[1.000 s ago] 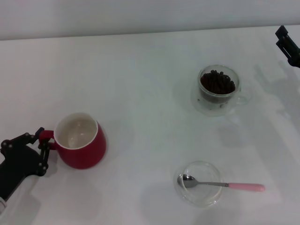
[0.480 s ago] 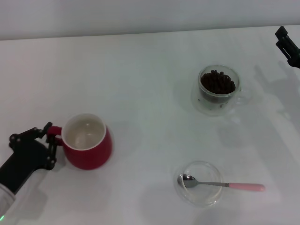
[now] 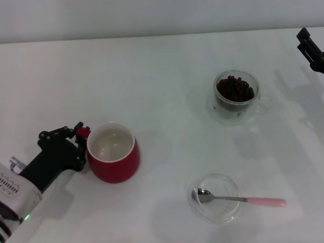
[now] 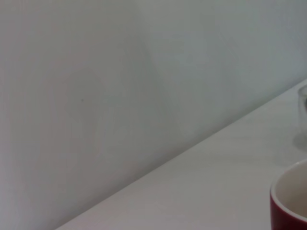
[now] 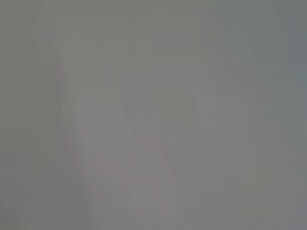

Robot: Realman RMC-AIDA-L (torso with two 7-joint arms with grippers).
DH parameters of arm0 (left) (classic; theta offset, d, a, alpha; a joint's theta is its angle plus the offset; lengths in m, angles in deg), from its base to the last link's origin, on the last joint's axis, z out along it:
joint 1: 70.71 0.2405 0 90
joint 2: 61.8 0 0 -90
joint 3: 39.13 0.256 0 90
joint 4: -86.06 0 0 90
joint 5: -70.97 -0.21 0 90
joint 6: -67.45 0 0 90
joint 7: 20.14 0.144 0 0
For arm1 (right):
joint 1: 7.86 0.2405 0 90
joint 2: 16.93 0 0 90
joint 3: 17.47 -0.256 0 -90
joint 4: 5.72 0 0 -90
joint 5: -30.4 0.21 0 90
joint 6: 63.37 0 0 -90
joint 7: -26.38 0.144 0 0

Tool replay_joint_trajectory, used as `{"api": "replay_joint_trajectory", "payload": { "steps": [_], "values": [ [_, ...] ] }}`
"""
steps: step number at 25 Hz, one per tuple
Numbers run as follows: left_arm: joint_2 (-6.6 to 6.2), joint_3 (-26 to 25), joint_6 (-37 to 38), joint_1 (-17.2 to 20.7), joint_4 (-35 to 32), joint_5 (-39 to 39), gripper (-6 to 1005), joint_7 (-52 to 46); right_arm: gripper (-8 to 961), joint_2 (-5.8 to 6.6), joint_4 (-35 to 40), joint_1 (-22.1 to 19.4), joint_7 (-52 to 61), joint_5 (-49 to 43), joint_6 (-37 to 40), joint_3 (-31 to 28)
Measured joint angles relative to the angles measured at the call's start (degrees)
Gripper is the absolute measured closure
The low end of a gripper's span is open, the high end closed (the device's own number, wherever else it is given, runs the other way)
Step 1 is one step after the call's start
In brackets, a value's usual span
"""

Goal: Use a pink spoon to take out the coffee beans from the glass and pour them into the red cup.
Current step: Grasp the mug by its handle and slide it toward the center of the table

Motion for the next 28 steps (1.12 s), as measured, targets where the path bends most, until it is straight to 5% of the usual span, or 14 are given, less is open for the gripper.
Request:
{"api": "replay_joint_trajectory", "payload": {
  "steps": [12, 22, 28],
  "values": [
    [0.05, 0.13, -4.17, -1.57, -3.24, -0.36, 870, 0.01, 98, 0.00, 0.18, -0.29, 0.17, 0.01, 0.29, 0.07],
    [0.02, -0.27, -1.53, 1.72, -5.13, -0.13, 816, -0.05, 99, 0.00, 0.18, -0.51, 0.29, 0.00, 0.38, 0.09],
    [-0.15, -0.30, 1.92, 3.21, -4.86, 0.05, 652, -0.02, 99, 0.00, 0.18, -0.56, 0.32, 0.00, 0.54, 0.09]
  ]
}}
